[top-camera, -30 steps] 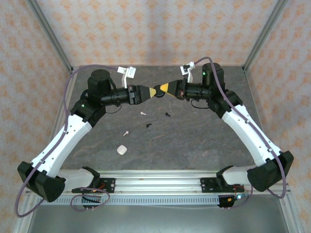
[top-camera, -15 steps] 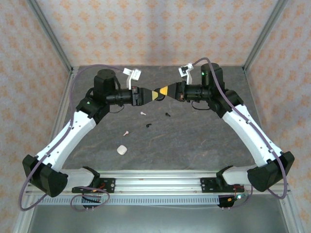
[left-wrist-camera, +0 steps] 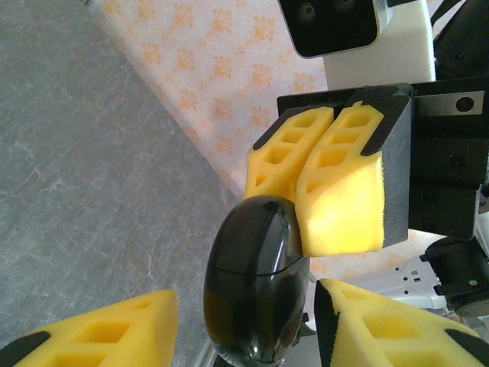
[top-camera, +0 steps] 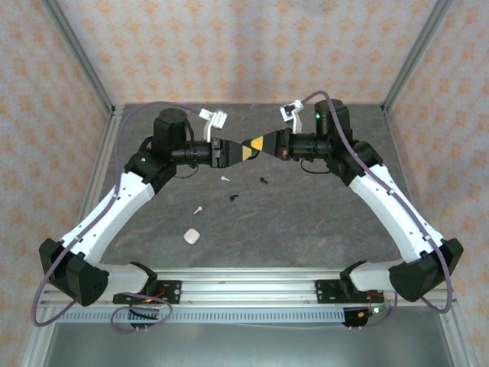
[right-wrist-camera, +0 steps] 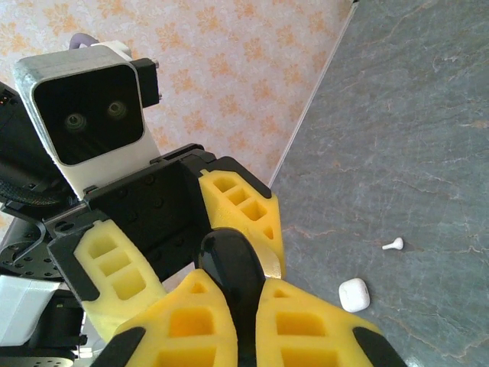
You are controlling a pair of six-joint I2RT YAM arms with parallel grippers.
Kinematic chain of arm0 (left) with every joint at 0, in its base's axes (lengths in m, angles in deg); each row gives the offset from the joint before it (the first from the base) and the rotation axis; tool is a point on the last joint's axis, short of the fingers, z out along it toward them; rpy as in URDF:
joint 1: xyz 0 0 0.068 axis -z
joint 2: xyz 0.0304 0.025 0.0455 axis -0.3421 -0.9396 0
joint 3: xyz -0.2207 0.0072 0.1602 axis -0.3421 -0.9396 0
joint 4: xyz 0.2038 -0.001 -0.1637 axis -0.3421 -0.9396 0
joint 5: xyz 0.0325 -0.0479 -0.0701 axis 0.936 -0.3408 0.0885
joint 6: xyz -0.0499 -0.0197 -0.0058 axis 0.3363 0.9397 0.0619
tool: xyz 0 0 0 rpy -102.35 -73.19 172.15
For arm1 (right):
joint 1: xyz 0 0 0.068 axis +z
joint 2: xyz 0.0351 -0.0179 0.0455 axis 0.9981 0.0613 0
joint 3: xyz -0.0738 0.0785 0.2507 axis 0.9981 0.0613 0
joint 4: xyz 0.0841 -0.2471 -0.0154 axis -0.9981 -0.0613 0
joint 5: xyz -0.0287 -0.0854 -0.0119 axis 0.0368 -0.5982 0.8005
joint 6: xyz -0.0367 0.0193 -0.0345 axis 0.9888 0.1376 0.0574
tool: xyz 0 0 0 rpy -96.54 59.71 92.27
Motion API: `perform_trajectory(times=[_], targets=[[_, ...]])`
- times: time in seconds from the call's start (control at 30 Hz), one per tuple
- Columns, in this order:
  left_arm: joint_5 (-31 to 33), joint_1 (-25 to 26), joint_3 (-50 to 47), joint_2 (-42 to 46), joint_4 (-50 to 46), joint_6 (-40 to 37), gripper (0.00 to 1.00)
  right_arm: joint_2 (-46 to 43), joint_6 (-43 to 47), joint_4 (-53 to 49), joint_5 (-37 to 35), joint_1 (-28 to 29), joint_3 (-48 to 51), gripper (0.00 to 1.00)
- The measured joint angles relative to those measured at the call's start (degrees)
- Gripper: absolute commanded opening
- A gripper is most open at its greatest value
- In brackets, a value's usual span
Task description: Insert wireless bluetooth earbuds into charging case
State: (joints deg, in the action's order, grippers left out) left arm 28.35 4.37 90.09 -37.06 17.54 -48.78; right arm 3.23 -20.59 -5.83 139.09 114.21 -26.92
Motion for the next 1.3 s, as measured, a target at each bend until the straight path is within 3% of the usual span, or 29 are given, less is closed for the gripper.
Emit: perform_trajectory(times=[0.13,0.67,0.97,1.17,1.3], targets=[[-0.02,0.02,0.00,0.00,-0.85,-0.02,0.47,0.00,0.02,0.02,-0.39,0.00,0.00,0.06],[1.44,0.76,-0.92,0.79,-1.42,-2.69,0.00,0.76,0.22,0.07,-0.61,0.07,-0.39,0.07],[3.52,1.09,-4.44,3.34,-0.15,-7.13,0.00,1.40,0.20,-0.22,-0.50,1.09,-0.39,0.11],[4.55,1.14,-5.29,3.96,0.11,-10.54,0.00,1.57,-0.02,-0.15,-0.66,1.44,-0.39,0.28],[5.77,1.14,-5.95,4.76,0.02,-12.44,0.00,1.64,0.07,-0.46,-2.01,1.60,-0.39,0.32]])
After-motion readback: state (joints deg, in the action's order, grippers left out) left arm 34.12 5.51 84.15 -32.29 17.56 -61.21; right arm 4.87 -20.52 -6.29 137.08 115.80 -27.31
